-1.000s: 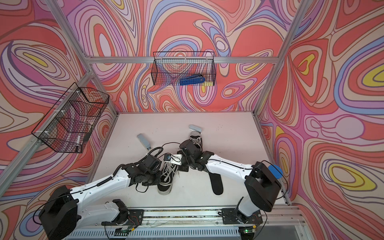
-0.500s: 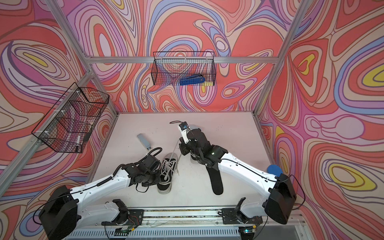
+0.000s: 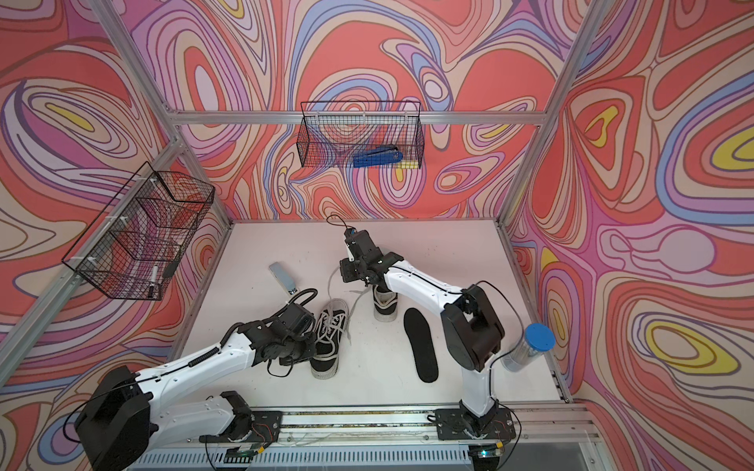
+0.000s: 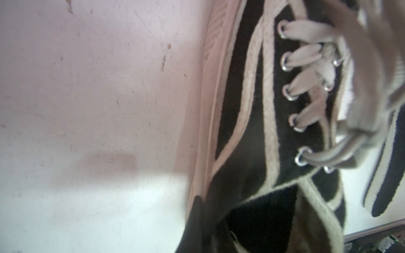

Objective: Remove the insole from the shoe
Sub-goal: Untie the shoelace on the shoe.

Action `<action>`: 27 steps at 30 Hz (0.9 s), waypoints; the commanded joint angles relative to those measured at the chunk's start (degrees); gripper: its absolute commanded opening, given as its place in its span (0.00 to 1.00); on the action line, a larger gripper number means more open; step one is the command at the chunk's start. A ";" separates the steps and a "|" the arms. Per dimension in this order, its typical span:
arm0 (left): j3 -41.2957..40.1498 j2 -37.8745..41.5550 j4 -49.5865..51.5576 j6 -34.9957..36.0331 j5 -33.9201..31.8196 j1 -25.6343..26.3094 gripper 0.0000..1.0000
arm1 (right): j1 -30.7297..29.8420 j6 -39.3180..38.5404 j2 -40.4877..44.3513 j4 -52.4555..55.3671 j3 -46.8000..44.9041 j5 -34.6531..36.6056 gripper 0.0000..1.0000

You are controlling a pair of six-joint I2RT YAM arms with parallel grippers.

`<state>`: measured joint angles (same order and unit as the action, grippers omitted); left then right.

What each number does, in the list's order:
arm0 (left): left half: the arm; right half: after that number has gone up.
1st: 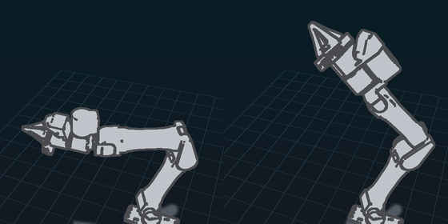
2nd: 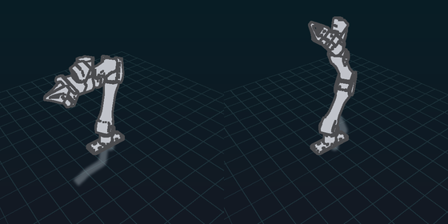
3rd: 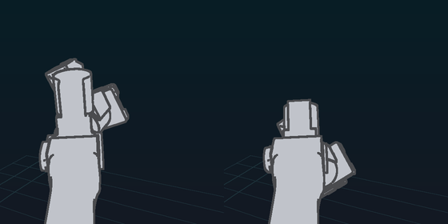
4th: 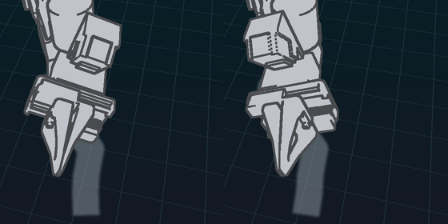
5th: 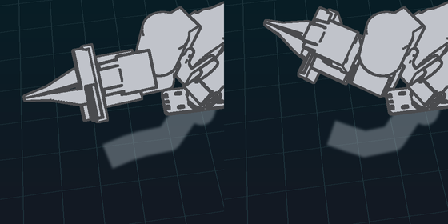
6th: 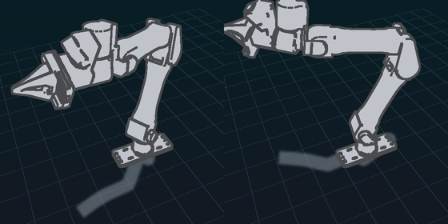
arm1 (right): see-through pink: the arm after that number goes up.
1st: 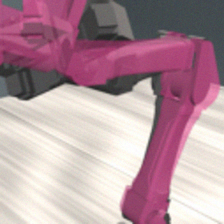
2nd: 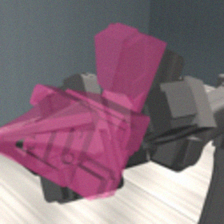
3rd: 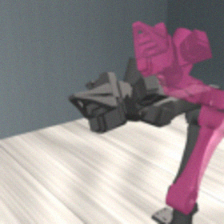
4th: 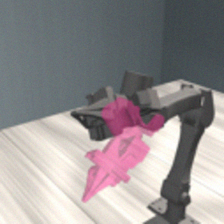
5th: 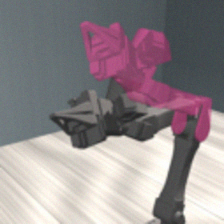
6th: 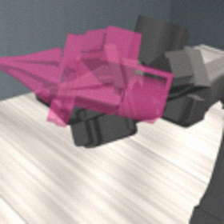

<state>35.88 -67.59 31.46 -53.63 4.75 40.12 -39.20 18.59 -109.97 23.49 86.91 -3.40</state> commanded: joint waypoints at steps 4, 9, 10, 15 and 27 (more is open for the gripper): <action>0.43 0.76 -4.10 -2.05 1.06 -0.25 0.00 | 0.18 -3.47 13.19 5.53 -7.26 -7.02 0.42; 0.60 0.61 -4.42 -1.91 1.40 -0.22 0.00 | -1.80 -11.85 22.04 1.25 -22.88 -12.37 0.39; 0.63 0.70 -4.31 -1.81 1.32 -0.30 0.00 | -3.32 -13.90 22.66 -0.44 -24.98 -12.44 0.39; 0.52 1.46 -3.17 -1.65 0.67 -0.22 0.00 | -8.20 -20.22 19.83 -9.36 -27.52 -13.38 0.38; 0.50 1.16 -2.38 -1.96 0.06 -0.26 0.00 | -8.26 -22.47 10.50 -11.91 -24.51 -17.68 0.38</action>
<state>35.88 -67.48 29.87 -54.72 5.76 40.12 -47.48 -2.44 -98.39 13.96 60.71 -19.31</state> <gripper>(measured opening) 0.071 0.381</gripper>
